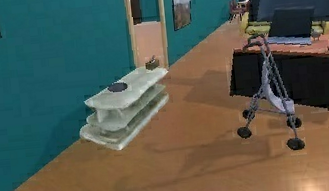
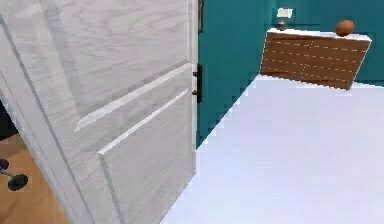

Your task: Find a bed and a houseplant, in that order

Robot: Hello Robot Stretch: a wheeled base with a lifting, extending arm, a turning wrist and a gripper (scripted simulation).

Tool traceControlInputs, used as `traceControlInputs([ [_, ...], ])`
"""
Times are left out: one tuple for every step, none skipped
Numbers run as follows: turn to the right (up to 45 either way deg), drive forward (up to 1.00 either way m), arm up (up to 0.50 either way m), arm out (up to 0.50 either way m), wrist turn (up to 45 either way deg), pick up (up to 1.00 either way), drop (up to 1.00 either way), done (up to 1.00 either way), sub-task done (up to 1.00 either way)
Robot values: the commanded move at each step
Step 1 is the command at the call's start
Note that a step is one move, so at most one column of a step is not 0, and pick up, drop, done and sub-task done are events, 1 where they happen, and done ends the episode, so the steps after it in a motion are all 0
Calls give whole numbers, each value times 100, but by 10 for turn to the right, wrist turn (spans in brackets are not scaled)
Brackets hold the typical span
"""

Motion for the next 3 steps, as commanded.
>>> traceControlInputs([
  [-150, 0, 0, 0, 0, 0, 0, 0, 0],
  [0, 60, 0, 0, 0, 0, 0, 0, 0],
  [450, 0, 0, 0, 0, 0, 0, 0, 0],
])
